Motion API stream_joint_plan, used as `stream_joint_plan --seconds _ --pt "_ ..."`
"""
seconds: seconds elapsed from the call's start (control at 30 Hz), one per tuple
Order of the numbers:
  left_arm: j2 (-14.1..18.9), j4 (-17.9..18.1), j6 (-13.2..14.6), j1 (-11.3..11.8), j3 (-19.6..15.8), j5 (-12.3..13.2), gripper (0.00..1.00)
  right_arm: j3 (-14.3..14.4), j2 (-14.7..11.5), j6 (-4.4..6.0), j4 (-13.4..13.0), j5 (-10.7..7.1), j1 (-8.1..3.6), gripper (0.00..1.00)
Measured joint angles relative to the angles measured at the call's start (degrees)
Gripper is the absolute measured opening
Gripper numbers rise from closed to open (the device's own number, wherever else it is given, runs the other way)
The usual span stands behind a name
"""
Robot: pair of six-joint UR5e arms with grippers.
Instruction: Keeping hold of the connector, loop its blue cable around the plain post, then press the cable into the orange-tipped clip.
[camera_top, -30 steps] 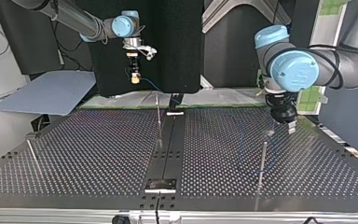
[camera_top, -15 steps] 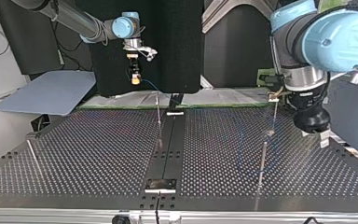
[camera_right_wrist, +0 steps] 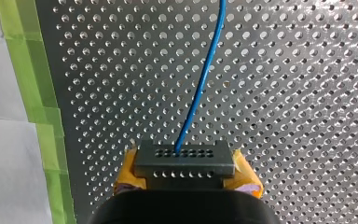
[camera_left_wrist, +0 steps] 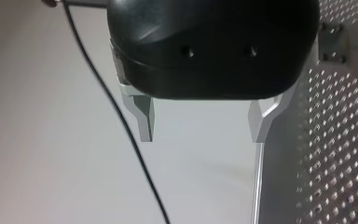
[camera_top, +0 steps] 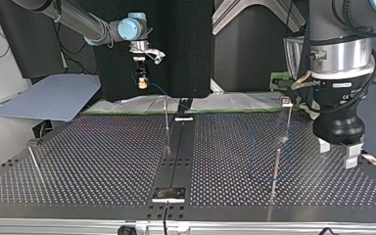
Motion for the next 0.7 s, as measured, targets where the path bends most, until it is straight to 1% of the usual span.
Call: stream_joint_plan --seconds 0.13,0.23,0.3,0.47,0.53,0.7 --pt "-2.1 -2.4 1.1 -0.7 2.4 1.9 1.00 0.0 0.0 0.00 0.0 -0.01 0.03 0.00" --pt "-3.6 -4.0 1.9 -1.1 4.0 2.0 1.00 0.0 0.0 0.00 0.0 0.00 0.02 0.00" --pt "-4.6 -5.0 2.1 -1.3 5.0 1.5 1.00 0.0 0.0 0.00 0.0 -0.01 0.03 0.00" --pt "-7.4 -7.8 3.1 -1.6 7.6 -0.9 1.00 0.0 0.0 0.02 0.1 -0.01 0.06 0.00" --pt "-8.5 -8.9 3.5 -1.6 7.7 -1.8 1.00 0.0 0.0 0.07 0.1 0.00 0.06 0.00" --pt "-10.9 -11.3 4.2 -1.7 7.4 -2.7 1.00 0.0 0.0 0.17 0.1 -0.01 0.06 0.00"
